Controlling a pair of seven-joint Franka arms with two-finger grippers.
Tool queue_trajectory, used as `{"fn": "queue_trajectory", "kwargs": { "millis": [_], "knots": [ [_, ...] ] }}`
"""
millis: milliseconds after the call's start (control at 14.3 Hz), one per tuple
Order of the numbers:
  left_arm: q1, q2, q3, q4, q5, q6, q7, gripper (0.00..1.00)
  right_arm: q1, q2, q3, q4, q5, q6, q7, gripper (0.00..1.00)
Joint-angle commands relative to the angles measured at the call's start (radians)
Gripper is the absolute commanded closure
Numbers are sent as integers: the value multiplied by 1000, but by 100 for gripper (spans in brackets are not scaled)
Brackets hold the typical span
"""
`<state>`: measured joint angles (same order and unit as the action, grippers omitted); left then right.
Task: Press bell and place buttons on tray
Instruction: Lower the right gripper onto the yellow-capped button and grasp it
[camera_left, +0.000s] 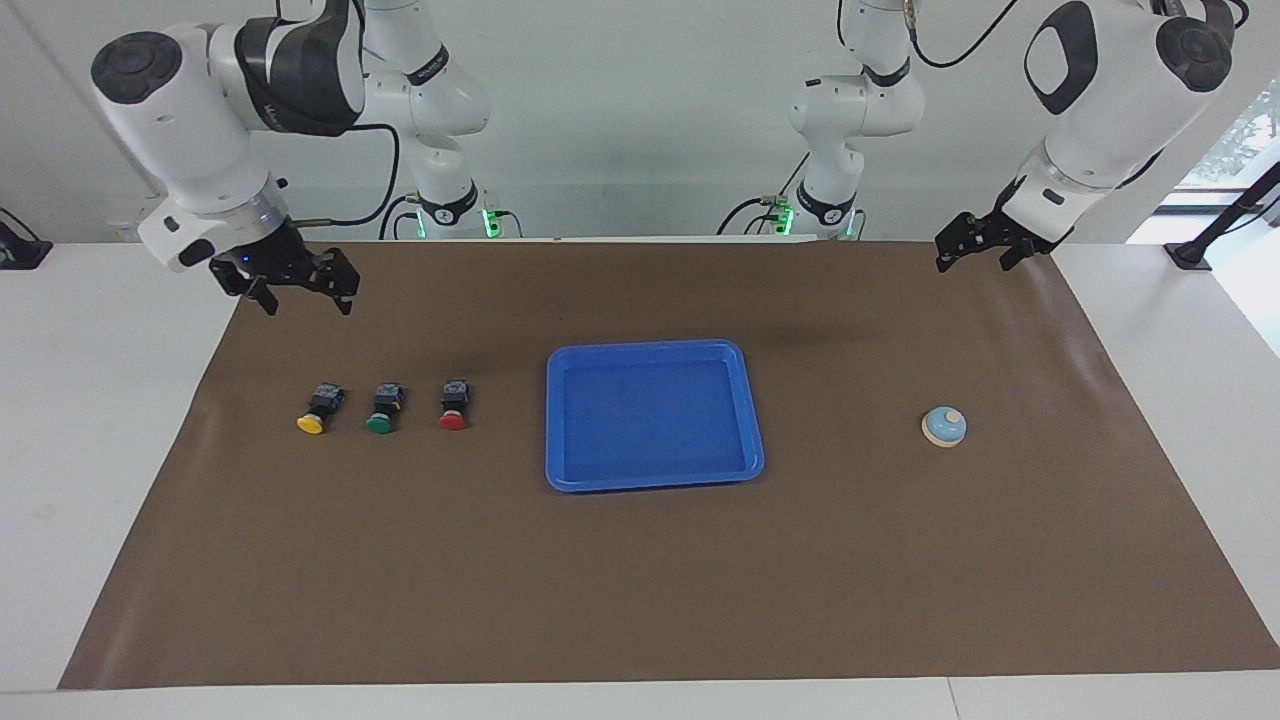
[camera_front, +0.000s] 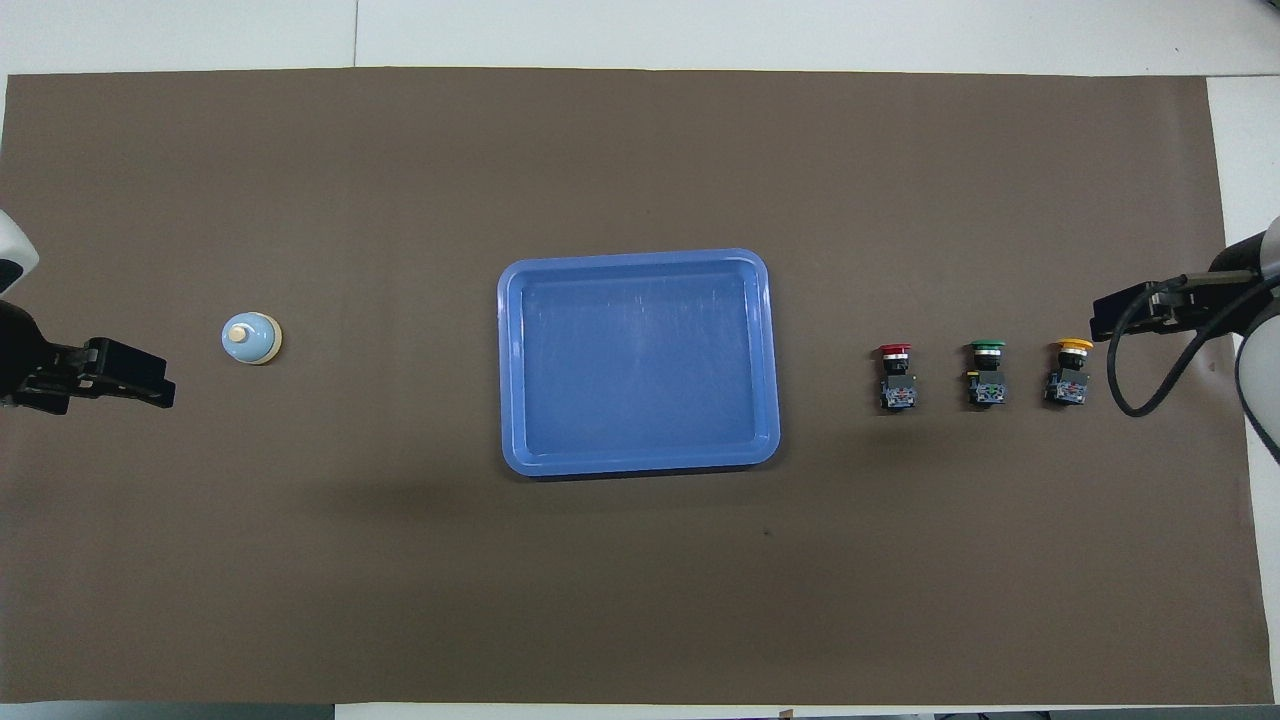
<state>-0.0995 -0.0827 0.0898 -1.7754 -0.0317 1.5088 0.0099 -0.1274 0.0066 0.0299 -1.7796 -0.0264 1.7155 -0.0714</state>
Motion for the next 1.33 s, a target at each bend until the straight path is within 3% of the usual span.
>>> {"fn": "queue_trajectory", "kwargs": {
  "millis": [0, 279, 628, 1257],
  "knots": [
    [-29, -17, 27, -30, 12, 36, -8, 0, -64, 41, 8, -74, 10, 116, -74, 0],
    [17, 83, 1, 99, 3, -33, -5, 0, -115, 44, 10, -271, 10, 341, -149, 0],
    [29, 103, -38, 90, 10, -30, -8, 0, -116, 33, 8, -458, 10, 544, -137, 0],
    [148, 87, -125, 77, 9, -35, -11, 0, -147, 90, 8, -475, 9, 630, -134, 0]
  ]
}}
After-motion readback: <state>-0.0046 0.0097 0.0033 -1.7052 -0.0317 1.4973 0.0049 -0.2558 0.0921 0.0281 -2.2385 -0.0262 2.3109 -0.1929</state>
